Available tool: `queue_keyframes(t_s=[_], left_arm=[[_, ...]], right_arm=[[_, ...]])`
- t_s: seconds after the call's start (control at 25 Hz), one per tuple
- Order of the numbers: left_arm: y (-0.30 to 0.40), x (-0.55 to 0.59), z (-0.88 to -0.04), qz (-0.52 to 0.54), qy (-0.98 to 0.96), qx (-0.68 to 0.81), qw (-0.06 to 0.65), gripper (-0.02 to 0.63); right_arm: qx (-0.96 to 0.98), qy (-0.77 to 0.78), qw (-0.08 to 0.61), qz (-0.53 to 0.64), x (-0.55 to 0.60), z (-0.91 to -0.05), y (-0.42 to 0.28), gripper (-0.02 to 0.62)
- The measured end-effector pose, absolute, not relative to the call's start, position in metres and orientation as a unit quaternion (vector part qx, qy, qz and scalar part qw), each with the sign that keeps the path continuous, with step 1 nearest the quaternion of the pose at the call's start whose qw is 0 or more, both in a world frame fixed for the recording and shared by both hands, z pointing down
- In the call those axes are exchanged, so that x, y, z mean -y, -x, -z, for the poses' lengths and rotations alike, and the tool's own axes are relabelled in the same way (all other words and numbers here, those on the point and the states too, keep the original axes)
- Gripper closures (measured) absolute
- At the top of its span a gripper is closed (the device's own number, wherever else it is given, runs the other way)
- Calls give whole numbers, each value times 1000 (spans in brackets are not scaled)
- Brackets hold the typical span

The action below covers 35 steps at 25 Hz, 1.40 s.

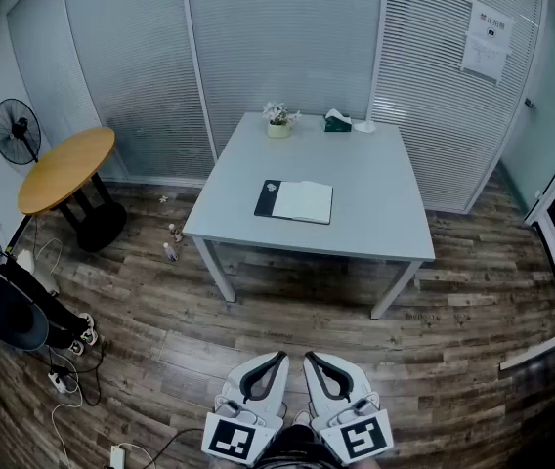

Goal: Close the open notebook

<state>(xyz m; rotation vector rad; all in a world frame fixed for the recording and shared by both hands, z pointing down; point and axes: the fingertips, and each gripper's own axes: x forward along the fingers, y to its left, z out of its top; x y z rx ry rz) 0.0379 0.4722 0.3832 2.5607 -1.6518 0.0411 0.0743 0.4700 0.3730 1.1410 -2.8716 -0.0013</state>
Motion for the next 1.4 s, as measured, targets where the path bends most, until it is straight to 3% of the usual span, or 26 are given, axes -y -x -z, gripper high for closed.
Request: queue_keyframes(t_s=[0.28, 0.4, 0.52, 1.4], left_arm=[[-47, -467, -387, -14, -833, 552, 39, 583], [-48, -460, -388, -13, -830, 557, 39, 577], [-50, -454, -390, -14, -826, 562, 39, 575], [-34, -371, -401, -13, -822, 567, 53, 541]], right_arm=[[927, -375, 26, -6, -461, -379, -87, 592], [930, -367, 25, -11, -455, -382, -88, 545], [933, -359, 20, -16, -450, -384, -90, 536], [932, -360, 13, -34, -366, -394, -82, 528]])
